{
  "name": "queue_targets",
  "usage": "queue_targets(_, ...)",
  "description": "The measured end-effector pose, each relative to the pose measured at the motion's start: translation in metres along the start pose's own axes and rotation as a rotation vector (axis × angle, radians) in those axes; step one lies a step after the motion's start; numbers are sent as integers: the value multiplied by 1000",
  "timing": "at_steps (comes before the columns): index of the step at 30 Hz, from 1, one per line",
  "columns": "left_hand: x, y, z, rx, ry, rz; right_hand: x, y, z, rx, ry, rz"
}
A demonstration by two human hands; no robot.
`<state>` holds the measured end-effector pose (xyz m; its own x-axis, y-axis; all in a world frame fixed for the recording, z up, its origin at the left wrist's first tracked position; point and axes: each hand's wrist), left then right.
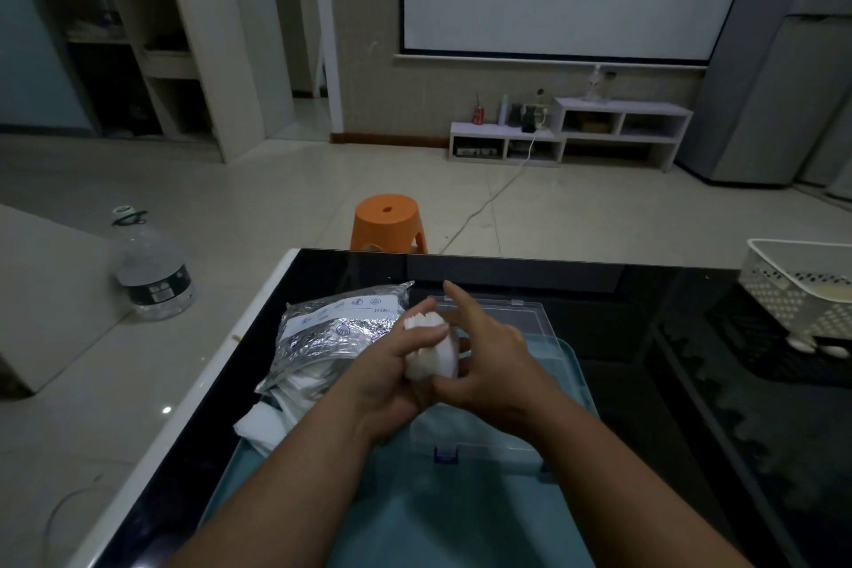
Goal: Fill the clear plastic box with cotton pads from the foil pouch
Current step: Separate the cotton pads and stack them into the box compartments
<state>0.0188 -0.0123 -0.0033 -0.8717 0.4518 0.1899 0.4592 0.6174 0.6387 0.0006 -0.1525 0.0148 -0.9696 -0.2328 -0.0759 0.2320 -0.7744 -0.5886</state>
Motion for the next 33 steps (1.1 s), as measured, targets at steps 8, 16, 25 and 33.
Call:
queue_targets(8,-4,-5,2,-144,1,-19,0,-2,1,-14,-31,16)
queue_targets(16,-2,-5,1,-199,47,28,3,-6,4,34,-52,14)
queue_targets(25,-10,0,10,-234,316,51,-2,10,4,-9,0,-122)
queue_targets(33,-14,4,16,-435,556,-100,-9,42,-9,420,-197,-408)
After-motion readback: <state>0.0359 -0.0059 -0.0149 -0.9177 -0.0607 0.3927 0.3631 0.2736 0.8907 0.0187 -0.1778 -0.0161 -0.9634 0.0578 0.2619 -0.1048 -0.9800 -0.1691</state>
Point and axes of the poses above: each hand's wrist, its own x-axis away from the middle knuckle, its own z-axis out of the back of the hand, y = z × x, and after that the axes turned 7 degrees about x, right-handed
